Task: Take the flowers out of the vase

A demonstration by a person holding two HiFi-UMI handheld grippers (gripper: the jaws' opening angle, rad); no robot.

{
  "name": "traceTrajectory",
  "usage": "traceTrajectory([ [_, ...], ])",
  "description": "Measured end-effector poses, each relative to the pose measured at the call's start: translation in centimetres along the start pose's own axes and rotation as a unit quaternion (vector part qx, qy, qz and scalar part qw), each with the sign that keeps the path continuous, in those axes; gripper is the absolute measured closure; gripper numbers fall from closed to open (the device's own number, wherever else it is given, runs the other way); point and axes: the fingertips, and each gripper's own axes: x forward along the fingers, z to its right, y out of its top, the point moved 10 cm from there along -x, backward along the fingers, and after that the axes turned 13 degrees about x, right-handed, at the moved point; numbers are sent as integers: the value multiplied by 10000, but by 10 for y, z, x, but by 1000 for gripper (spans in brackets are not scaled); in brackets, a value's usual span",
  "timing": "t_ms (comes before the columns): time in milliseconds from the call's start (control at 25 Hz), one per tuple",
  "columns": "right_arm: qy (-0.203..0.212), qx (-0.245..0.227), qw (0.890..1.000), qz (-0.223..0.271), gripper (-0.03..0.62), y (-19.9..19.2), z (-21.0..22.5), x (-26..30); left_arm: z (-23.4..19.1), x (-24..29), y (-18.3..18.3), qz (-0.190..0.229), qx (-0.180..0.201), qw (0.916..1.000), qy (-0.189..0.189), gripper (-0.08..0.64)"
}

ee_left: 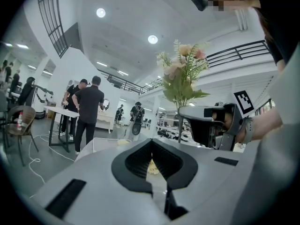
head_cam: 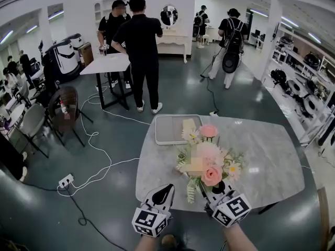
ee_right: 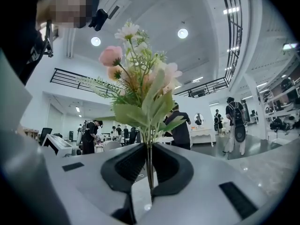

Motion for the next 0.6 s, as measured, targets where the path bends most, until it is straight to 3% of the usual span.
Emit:
traceTrajectory([
  [600, 95, 25, 9999, 101, 537, 7, -3, -37, 35, -8, 8, -2, 77, 10000, 10, 546],
])
